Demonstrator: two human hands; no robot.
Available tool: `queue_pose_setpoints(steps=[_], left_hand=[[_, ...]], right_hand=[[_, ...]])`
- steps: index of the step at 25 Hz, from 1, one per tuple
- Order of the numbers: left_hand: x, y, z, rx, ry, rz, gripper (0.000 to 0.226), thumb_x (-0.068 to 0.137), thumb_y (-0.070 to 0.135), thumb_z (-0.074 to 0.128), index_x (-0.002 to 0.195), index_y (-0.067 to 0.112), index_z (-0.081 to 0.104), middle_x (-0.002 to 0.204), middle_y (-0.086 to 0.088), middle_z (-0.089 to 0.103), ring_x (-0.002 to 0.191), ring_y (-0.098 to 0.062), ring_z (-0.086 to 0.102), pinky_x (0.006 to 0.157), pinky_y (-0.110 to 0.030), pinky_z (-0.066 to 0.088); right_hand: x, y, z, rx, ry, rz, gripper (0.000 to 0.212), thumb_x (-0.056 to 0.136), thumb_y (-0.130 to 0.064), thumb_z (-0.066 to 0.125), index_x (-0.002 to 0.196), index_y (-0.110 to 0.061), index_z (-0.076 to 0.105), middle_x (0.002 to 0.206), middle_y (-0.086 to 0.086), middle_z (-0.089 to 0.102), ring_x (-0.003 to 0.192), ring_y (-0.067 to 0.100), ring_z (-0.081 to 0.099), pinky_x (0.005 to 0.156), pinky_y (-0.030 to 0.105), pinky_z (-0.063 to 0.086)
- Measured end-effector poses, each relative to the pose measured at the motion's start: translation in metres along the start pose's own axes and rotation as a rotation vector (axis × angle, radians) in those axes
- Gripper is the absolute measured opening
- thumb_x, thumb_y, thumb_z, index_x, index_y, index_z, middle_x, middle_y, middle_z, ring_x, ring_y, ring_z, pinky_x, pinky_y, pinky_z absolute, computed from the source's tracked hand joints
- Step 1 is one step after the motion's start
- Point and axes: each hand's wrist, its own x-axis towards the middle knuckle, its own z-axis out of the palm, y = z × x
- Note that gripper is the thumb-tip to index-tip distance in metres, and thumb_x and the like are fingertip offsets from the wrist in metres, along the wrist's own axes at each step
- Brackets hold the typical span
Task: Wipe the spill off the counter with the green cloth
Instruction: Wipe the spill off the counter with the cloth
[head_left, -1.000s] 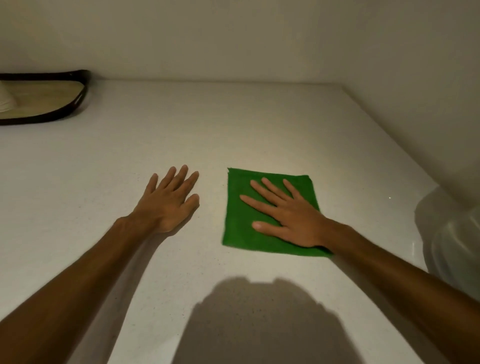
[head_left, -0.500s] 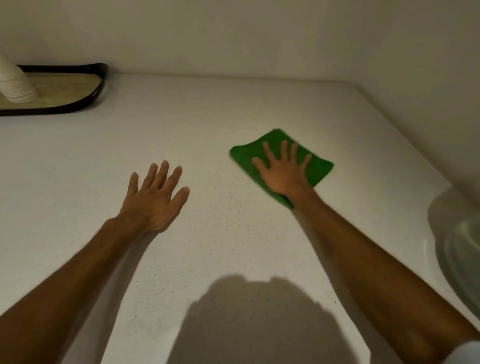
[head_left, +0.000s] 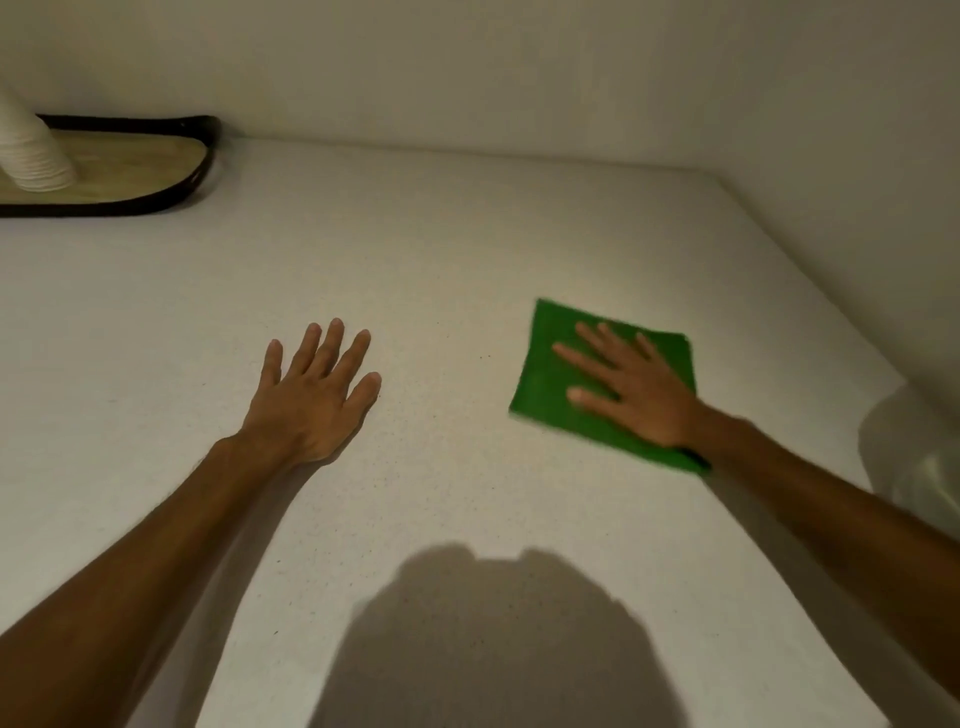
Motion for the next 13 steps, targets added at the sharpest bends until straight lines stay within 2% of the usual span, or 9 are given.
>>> queue_pose_setpoints(steps=[2, 4, 6, 7, 10, 13], left_hand=[[-0.001, 0.001, -0.001, 0.004, -0.003, -0.001, 0.070, 0.091, 0.063, -0.006, 0.153, 0.033, -0.012, 0.163, 0.000, -0.019, 0.149, -0.020, -0.019, 0.120, -0.051, -0.009], [-0.002, 0.002, -0.002, -0.001, 0.003, -0.006, 0.069, 0.092, 0.060, -0.003, 0.154, 0.032, -0.011, 0.163, 0.000, -0.019, 0.149, -0.020, -0.019, 0.120, -0.051, -0.009], [-0.003, 0.003, -0.002, 0.003, -0.008, -0.004, 0.069, 0.091, 0.060, -0.003, 0.154, 0.031, -0.011, 0.163, 0.000, -0.019, 0.149, -0.020, -0.019, 0.120, -0.051, -0.009], [-0.003, 0.003, -0.002, 0.005, -0.012, -0.001, 0.070, 0.091, 0.060, -0.003, 0.154, 0.031, -0.011, 0.163, 0.000, -0.019, 0.149, -0.021, -0.019, 0.121, -0.051, -0.009], [-0.005, 0.003, -0.004, 0.000, -0.004, 0.004, 0.071, 0.090, 0.060, -0.004, 0.154, 0.030, -0.009, 0.163, 0.000, -0.016, 0.150, -0.021, -0.017, 0.121, -0.051, -0.007], [-0.015, 0.008, -0.006, -0.084, 0.046, -0.004, 0.070, 0.094, 0.057, -0.004, 0.156, 0.026, 0.002, 0.165, -0.002, -0.005, 0.151, -0.020, -0.010, 0.121, -0.051, -0.006]], right_hand=[[0.035, 0.029, -0.007, 0.106, 0.032, 0.363, 0.079, 0.091, -0.082, 0.000, 0.162, -0.047, 0.002, 0.173, 0.004, -0.004, 0.159, 0.029, -0.002, 0.123, 0.063, -0.005], [0.064, 0.028, -0.010, 0.187, 0.064, 0.722, 0.079, 0.096, -0.077, 0.005, 0.165, -0.037, 0.006, 0.172, 0.011, -0.001, 0.158, 0.035, -0.001, 0.120, 0.069, -0.004], [0.084, -0.004, -0.013, 0.200, 0.039, 0.879, 0.081, 0.097, -0.072, 0.002, 0.166, -0.029, 0.003, 0.171, 0.019, -0.002, 0.156, 0.042, -0.002, 0.117, 0.073, -0.003], [0.089, -0.026, -0.014, 0.199, 0.036, 0.862, 0.082, 0.097, -0.071, 0.000, 0.166, -0.027, 0.001, 0.170, 0.021, -0.003, 0.156, 0.044, -0.003, 0.116, 0.074, -0.004], [0.087, -0.100, -0.011, 0.212, 0.064, 0.646, 0.081, 0.096, -0.071, -0.002, 0.165, -0.028, -0.002, 0.170, 0.020, -0.008, 0.156, 0.043, -0.008, 0.115, 0.074, -0.011], [0.070, -0.162, -0.002, 0.227, 0.065, 0.528, 0.080, 0.097, -0.071, 0.001, 0.164, -0.028, -0.005, 0.169, 0.018, -0.014, 0.155, 0.040, -0.014, 0.115, 0.072, -0.015]])
